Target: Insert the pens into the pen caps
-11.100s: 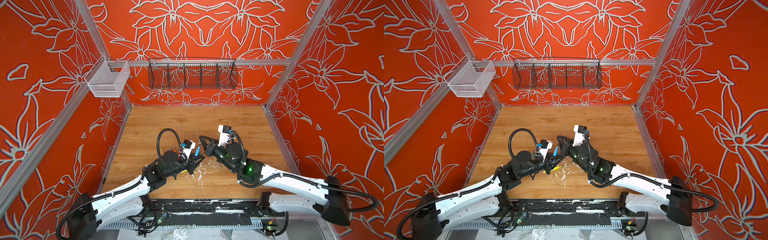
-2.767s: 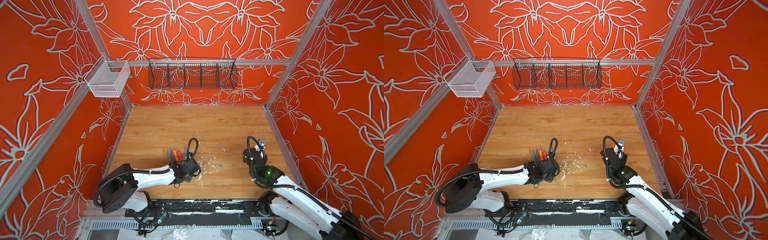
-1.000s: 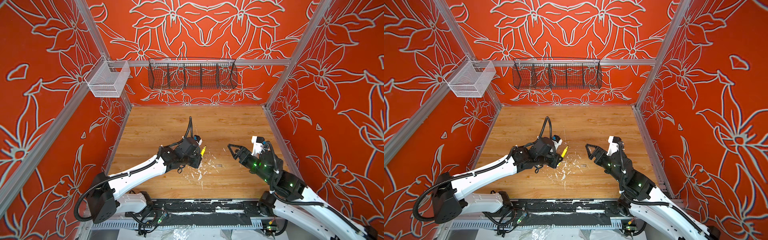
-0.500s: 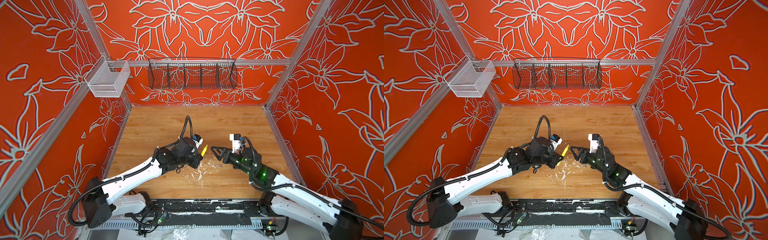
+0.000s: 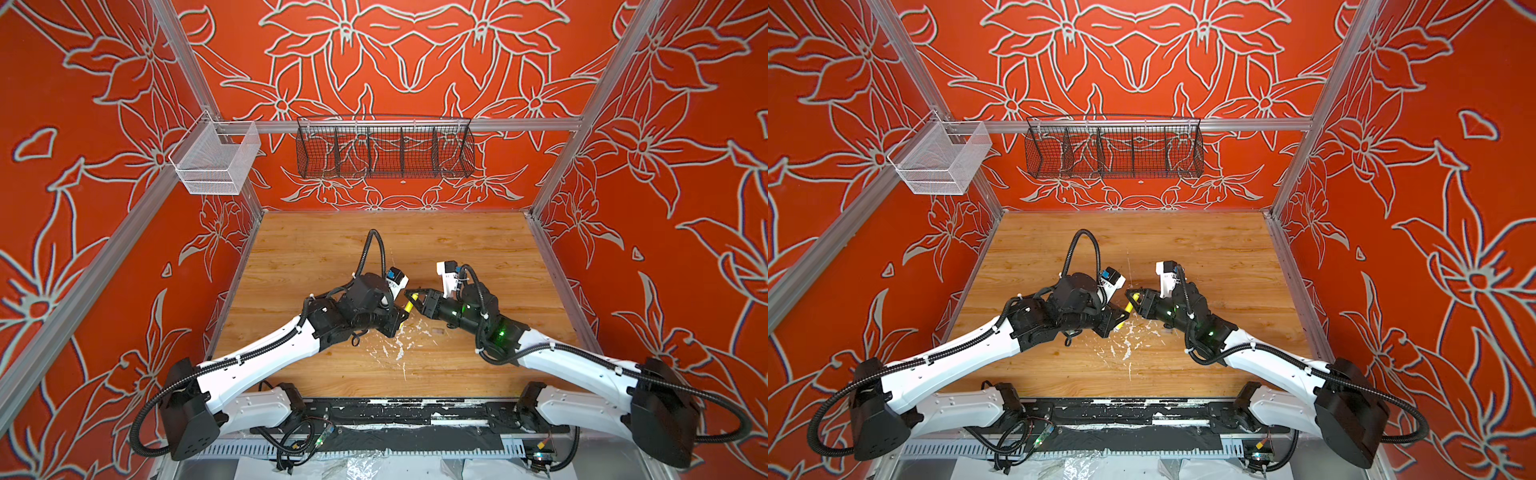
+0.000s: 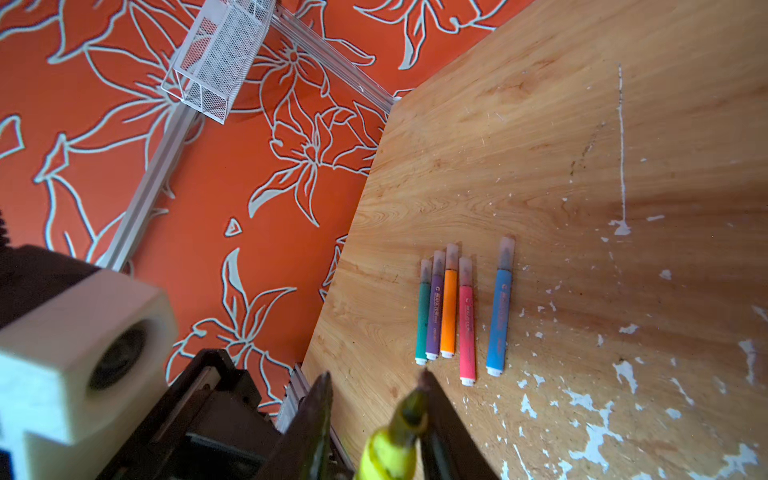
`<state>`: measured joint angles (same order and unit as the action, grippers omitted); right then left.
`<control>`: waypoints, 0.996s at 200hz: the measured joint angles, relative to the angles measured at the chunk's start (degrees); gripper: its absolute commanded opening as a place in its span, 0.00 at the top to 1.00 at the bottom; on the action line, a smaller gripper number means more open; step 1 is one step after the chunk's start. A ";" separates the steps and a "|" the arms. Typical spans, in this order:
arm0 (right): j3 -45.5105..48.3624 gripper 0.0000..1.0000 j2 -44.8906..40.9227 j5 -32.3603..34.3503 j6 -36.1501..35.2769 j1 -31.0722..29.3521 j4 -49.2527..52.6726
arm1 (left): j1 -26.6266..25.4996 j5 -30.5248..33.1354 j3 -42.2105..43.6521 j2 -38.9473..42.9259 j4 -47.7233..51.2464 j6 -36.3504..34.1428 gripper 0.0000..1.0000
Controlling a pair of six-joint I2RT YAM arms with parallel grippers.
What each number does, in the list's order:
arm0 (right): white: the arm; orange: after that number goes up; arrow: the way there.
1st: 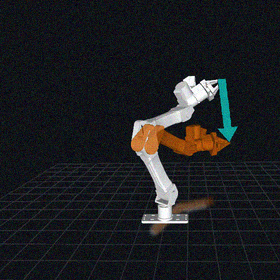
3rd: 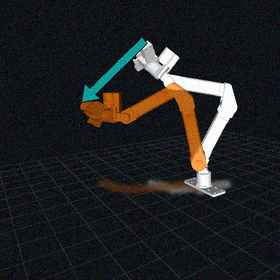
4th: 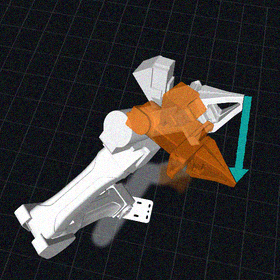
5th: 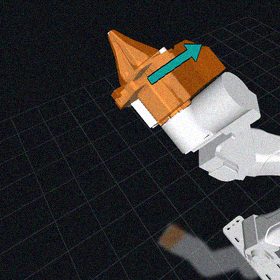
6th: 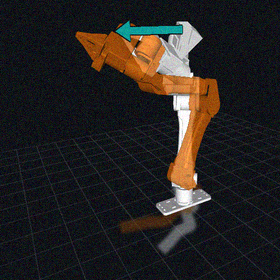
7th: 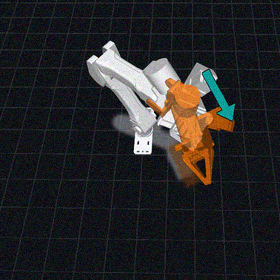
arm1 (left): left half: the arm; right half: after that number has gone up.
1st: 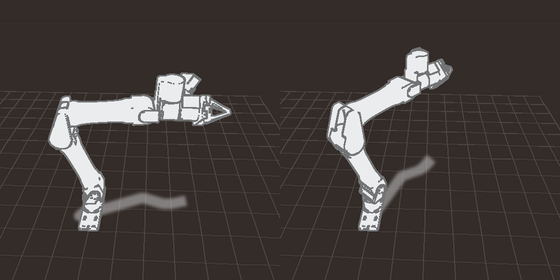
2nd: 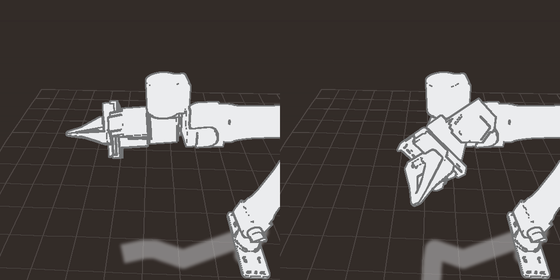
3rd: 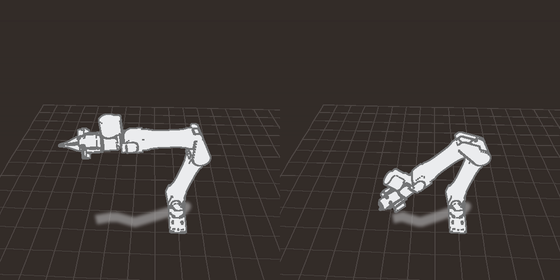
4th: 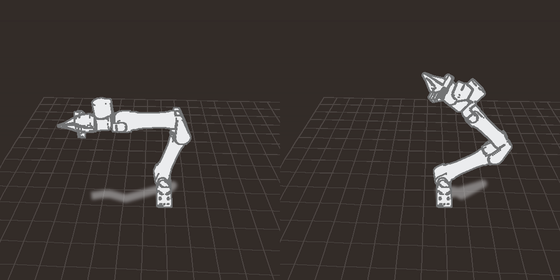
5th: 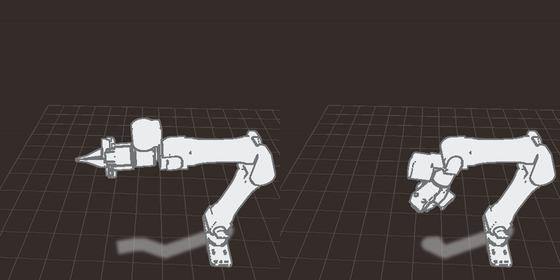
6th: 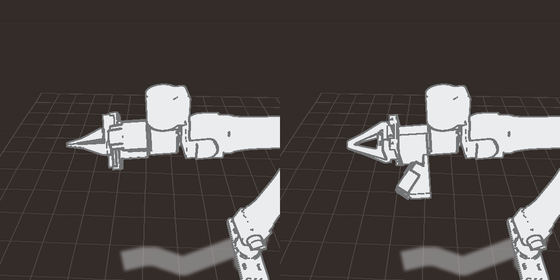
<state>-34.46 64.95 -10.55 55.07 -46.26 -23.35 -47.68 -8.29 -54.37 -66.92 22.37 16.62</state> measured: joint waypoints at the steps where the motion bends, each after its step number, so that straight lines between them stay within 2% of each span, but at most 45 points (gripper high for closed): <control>1: -0.04 0.75 0.02 0.00 0.11 0.00 0.00 | 0.00 0.00 0.00 0.00 -0.02 0.02 1.00; 43: -1.66 1.00 2.14 -0.04 0.92 -0.24 -0.20 | 0.09 0.22 0.74 0.44 -0.74 -0.87 1.00; 75: -1.64 1.00 2.45 0.22 1.77 -0.63 -0.50 | 0.11 0.20 1.27 0.57 -1.40 -1.16 0.70; 97: -1.20 1.00 2.08 1.29 2.93 -1.01 -1.46 | 0.04 -0.39 2.23 0.72 -3.48 -1.55 0.61; 154: 2.80 1.00 0.15 3.54 7.32 -1.79 -6.97 | 0.04 -0.90 4.70 0.70 -9.62 -1.64 0.60; 199: 5.73 1.00 0.15 4.46 11.52 -2.67 -12.74 | 0.04 -0.83 5.64 -1.42 -15.02 -1.64 0.63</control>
<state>-28.73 65.10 -6.09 66.59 -48.93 -36.10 -47.64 -9.13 -48.73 -68.34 7.35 14.98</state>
